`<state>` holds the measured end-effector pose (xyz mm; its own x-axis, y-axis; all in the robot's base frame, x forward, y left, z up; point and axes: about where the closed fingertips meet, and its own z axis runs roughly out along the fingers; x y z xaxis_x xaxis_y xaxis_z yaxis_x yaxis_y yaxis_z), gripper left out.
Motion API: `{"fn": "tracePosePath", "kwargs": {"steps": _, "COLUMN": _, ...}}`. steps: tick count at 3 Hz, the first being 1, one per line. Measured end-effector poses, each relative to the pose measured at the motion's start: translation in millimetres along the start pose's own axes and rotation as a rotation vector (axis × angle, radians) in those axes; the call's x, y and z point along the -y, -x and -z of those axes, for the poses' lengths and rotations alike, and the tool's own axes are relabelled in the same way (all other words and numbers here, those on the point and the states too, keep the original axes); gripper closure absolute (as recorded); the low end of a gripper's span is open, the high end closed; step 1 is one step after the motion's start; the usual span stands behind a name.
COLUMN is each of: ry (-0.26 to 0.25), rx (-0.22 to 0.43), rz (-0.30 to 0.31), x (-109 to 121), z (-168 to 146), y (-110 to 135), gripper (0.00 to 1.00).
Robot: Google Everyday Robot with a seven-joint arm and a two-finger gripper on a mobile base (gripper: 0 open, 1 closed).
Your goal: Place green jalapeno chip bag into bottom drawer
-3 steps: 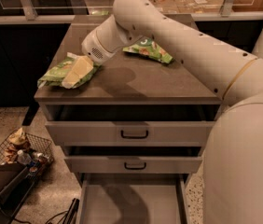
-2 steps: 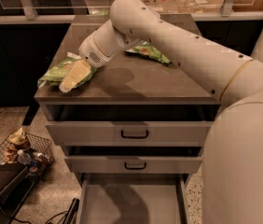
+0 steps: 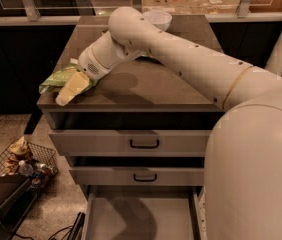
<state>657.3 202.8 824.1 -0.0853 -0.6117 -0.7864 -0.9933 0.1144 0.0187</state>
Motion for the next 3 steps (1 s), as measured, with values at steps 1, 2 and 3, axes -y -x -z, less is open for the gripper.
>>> {"fn": "tracePosePath", "kwargs": {"steps": 1, "ry": 0.009, "rx": 0.005, "rz": -0.020, "x": 0.0, "z": -18.1, "y": -4.3, "gripper": 0.13}}
{"fn": "tracePosePath", "kwargs": {"steps": 2, "ry": 0.009, "rx": 0.005, "rz": -0.020, "x": -0.1, "z": -15.9, "y": -1.5, "gripper": 0.36}}
{"fn": "tracePosePath", "kwargs": {"steps": 3, "ry": 0.009, "rx": 0.005, "rz": -0.020, "x": -0.2, "z": -13.4, "y": 1.9, "gripper": 0.59}}
